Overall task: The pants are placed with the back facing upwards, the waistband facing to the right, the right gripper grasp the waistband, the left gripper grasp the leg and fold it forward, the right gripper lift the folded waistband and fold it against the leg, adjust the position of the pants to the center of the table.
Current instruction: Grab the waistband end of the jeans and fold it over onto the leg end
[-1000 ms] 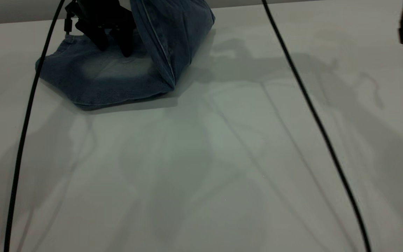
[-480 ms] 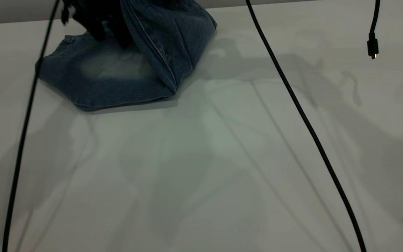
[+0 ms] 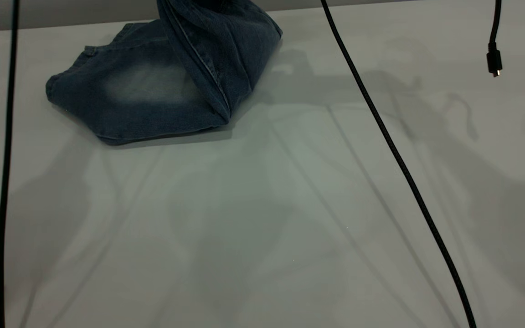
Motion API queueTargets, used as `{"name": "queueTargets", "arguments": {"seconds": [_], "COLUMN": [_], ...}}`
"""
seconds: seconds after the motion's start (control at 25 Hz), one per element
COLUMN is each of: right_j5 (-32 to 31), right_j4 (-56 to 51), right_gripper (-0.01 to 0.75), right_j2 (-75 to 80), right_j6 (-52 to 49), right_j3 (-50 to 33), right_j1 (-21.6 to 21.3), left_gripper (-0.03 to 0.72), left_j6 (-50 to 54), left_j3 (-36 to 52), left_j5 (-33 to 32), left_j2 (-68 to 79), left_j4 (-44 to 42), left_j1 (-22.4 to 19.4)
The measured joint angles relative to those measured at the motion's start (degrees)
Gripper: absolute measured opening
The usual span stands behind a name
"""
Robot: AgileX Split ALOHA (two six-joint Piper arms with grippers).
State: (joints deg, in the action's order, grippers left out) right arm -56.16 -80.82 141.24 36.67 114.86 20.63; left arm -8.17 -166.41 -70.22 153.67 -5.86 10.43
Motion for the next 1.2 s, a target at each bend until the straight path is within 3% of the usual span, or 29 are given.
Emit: {"name": "queueTargets", "arguments": {"seconds": [0.52,0.68,0.8,1.04,1.2], "right_j5": [5.6,7.2,7.1,7.7,10.2], "right_j4": [-7.0,-8.0,-7.7,-7.6,-3.6], "right_gripper": [0.057,0.104,0.233,0.589,0.656], "right_j2": [4.8,6.8,7.1,7.0,7.0], "right_j6": [7.9,9.0,9.0,8.8,8.5], "right_j3": [0.5,0.5,0.5,0.5,0.5], "right_j1": [5.6,7.6,8.1,7.9,6.6], "left_gripper": [0.517,0.517,0.517,0.517,0.517], "left_j6": [-0.3,-0.3,-0.3,-0.3,-1.7], "left_j3": [-0.1,0.0,0.0,0.0,0.0], "left_j5": [0.2,0.2,0.2,0.2,0.3], "left_j2": [-9.9,-9.9,-9.9,-9.9,-9.9], "left_j4": [15.8,16.4,16.4,16.5,16.6], "left_j1": [0.2,0.2,0.2,0.2,0.2]}}
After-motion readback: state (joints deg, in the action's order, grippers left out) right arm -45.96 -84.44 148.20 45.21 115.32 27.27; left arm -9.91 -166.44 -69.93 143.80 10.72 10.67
